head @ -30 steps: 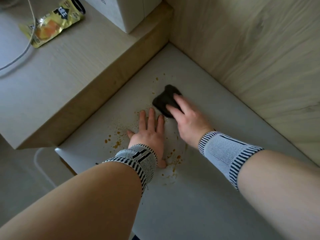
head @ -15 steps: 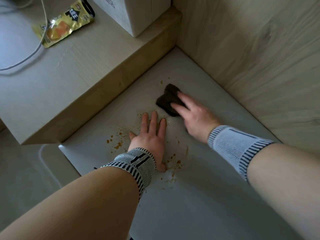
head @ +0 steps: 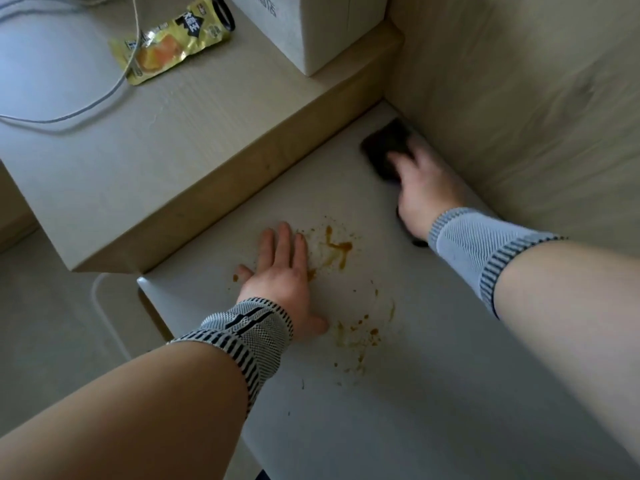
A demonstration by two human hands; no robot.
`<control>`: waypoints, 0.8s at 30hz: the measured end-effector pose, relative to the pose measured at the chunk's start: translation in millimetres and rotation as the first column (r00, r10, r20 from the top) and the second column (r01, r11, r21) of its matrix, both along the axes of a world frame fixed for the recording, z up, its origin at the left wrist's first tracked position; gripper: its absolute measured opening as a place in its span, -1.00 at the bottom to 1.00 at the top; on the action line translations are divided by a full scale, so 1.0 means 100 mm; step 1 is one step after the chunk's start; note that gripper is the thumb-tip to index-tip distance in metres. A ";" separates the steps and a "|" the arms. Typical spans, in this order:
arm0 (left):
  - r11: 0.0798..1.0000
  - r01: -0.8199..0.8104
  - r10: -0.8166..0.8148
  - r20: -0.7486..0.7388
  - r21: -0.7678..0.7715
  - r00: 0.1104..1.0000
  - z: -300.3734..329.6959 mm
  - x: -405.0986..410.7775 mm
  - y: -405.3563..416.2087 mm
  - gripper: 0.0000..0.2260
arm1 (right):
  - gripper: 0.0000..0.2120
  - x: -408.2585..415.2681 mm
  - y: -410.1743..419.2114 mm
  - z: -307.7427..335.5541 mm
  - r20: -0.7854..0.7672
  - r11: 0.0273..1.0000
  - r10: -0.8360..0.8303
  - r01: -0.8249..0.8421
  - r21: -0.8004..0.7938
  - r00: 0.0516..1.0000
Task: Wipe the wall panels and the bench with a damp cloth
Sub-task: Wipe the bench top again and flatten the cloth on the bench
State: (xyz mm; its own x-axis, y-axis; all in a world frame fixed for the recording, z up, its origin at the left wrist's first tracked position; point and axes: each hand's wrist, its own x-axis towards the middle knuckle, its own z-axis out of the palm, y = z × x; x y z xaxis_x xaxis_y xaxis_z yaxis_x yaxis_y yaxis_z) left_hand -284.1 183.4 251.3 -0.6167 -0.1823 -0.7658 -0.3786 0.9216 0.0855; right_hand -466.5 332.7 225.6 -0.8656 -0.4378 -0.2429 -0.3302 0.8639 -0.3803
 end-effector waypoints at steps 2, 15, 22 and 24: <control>1.000 -0.003 0.003 0.002 -0.005 1.000 -0.02 0.00 0.00 0.23 | -0.42 -0.13 -0.18 0.06 -0.032 0.986 -0.163 0.164 0.040 0.986; 1.000 0.009 -0.009 0.039 0.008 0.999 -0.02 -0.02 0.00 0.22 | -0.40 -0.16 -0.46 0.13 -0.082 0.971 0.122 -0.102 0.218 0.989; 1.000 0.022 -0.022 0.053 0.004 0.998 -0.02 -0.04 0.01 0.22 | -0.40 0.38 -0.91 0.16 -0.022 0.928 0.318 -0.307 0.209 0.948; 1.000 0.025 -0.025 0.059 -0.001 0.998 -0.01 -0.03 0.00 0.22 | -0.39 0.50 -0.88 0.19 0.020 0.820 0.544 -0.536 0.200 0.839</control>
